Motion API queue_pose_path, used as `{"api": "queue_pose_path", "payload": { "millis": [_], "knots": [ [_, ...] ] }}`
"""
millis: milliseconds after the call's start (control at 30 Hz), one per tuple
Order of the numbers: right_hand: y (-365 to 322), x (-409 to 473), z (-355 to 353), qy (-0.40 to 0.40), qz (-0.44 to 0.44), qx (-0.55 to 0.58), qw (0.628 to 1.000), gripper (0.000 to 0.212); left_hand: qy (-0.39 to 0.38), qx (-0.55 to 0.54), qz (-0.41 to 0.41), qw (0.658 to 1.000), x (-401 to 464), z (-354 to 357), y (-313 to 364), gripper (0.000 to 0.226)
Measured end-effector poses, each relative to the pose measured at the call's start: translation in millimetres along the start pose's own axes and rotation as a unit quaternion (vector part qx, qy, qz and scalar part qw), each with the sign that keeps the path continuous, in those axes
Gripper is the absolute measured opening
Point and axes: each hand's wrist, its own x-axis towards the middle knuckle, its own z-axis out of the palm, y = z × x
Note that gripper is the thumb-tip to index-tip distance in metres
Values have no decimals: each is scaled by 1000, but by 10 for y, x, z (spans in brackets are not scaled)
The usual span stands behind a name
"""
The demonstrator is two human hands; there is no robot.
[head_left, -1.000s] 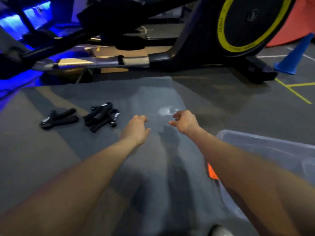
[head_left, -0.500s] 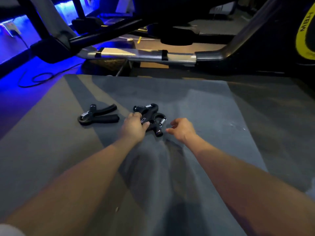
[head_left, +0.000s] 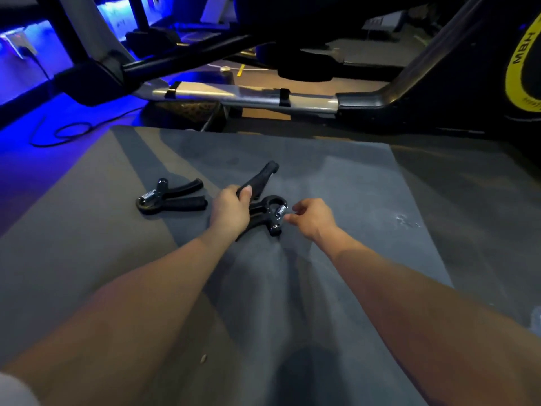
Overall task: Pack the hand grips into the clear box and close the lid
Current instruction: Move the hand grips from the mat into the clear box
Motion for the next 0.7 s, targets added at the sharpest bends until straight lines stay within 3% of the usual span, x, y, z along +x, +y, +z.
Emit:
{"api": "queue_pose_path", "payload": {
  "millis": [67, 167, 267, 367, 500, 600, 700],
  "knots": [
    [-60, -107, -103, 2, 2, 45, 999, 43, -22, -161, -23, 986, -86, -36, 139, 26],
    [-67, -261, -332, 4, 17, 120, 993, 57, -71, -321, -68, 942, -335, 50, 467, 24],
    [11, -486, -682, 14, 39, 213, 976, 59, -120, -399, -104, 903, -676, 207, 842, 26],
    [187, -793, -1089, 23, 36, 241, 970, 42, -182, -432, -135, 873, -1068, 412, 1142, 27],
    [636, -1154, -1645, 93, 59, 171, 979, 29, -272, -384, -127, 873, -1629, 803, 1455, 26],
    [1121, -1419, -2056, 127, 97, 91, 983, 16, -324, -224, -47, 918, -2010, 1174, 1610, 24],
    [1608, -1696, -2403, 152, 133, 43, 979, 13, -334, -48, 52, 940, -2361, 1567, 1727, 24]
  ]
}}
